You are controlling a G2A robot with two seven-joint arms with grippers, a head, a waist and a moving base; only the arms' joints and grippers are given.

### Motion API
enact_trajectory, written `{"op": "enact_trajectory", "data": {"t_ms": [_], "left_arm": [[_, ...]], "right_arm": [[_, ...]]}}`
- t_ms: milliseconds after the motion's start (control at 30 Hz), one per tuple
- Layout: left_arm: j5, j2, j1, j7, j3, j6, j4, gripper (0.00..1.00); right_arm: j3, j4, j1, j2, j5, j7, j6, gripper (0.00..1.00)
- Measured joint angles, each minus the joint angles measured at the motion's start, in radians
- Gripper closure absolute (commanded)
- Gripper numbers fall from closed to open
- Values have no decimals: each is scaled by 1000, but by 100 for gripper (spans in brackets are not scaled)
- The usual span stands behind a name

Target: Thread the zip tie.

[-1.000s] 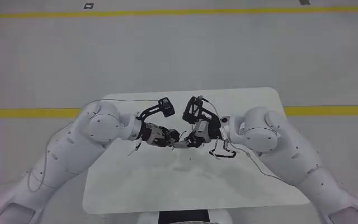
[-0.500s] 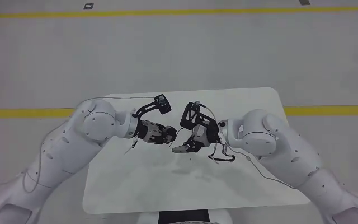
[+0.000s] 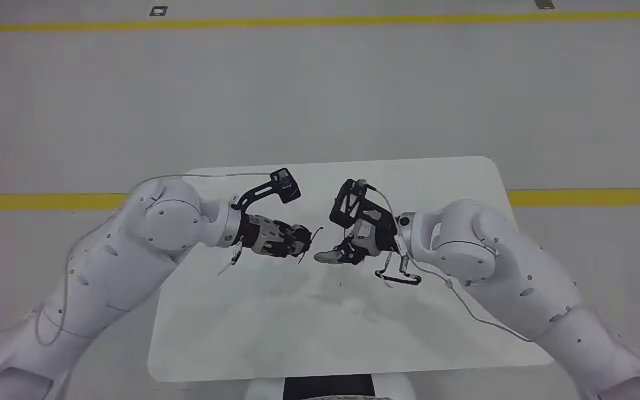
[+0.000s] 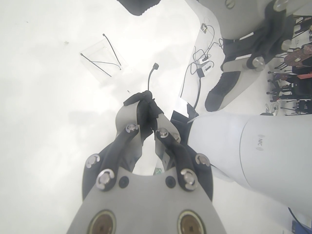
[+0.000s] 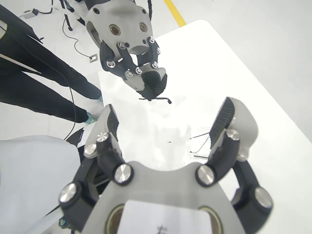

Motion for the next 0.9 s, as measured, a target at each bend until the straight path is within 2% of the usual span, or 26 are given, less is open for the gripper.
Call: {"op": "enact_trajectory", "data": {"t_ms": [100, 167, 333, 600, 900], "left_arm": [[-1, 2, 0, -5, 2, 0, -2, 100], [-1, 3, -3, -7, 6, 0, -3, 100], [-5, 5, -8, -6, 14, 0, -2, 100], [-8, 9, -10, -2, 24, 0, -2, 100], [-8, 14, -11, 1, 34, 0, -10, 100]], "right_arm": [[-17, -10, 11, 8, -2, 3, 0, 60], [-32, -12, 22, 14, -2, 0, 0, 61], [-72, -6, 50, 25, -16, -24, 0, 75], [-126, 8, 92, 44, -37, -52, 0, 76], [-159, 8, 114, 67, -54, -79, 0, 76]]}}
